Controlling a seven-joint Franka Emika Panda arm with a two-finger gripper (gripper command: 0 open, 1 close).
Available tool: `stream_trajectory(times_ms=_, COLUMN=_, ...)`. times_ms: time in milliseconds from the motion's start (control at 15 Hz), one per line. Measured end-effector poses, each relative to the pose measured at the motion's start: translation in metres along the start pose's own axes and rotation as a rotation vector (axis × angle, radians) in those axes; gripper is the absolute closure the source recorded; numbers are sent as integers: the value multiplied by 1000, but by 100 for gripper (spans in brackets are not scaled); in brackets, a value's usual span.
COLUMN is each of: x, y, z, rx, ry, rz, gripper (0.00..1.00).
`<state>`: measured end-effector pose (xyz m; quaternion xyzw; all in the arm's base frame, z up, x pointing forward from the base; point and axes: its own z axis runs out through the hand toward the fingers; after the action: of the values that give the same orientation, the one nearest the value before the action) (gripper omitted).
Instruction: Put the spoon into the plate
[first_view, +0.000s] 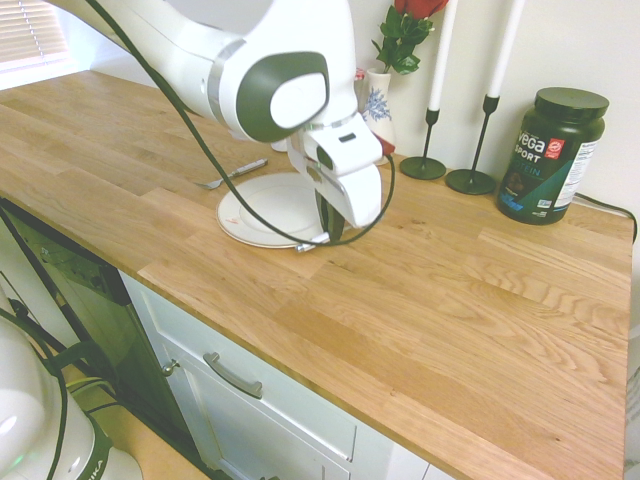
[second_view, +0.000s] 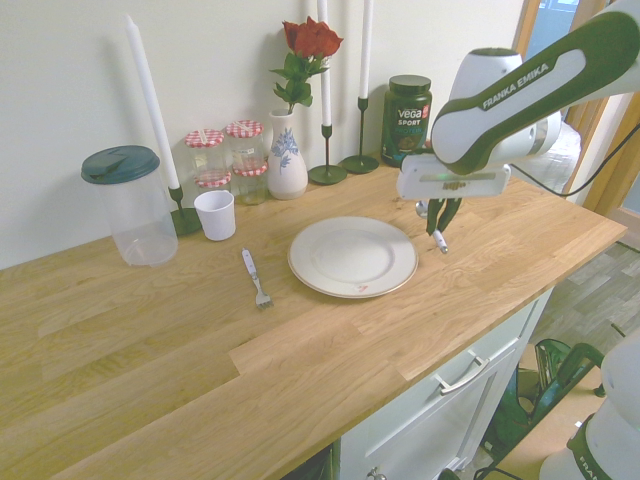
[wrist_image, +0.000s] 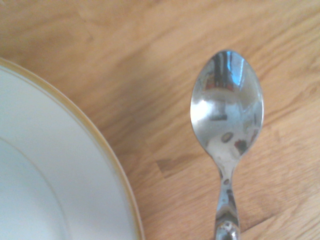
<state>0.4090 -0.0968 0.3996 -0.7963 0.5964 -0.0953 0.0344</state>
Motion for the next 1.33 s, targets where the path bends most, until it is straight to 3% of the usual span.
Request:
stream_trajectory(times_ms=267, x=-67, y=-26, z=-27, rx=27, ry=6, rz=-205, gripper=100)
stream_trajectory(times_ms=600, x=-131, y=-48, z=-6, rx=-5, ry=-39, rz=-492, gripper=100)
stream_trajectory(times_ms=867, x=-151, y=-75, z=26, rx=-6, ry=-72, rz=-532, gripper=100)
stream_trajectory(times_ms=1333, x=-146, y=-110, z=46, rx=-23, ry=-92, rz=-512, gripper=100)
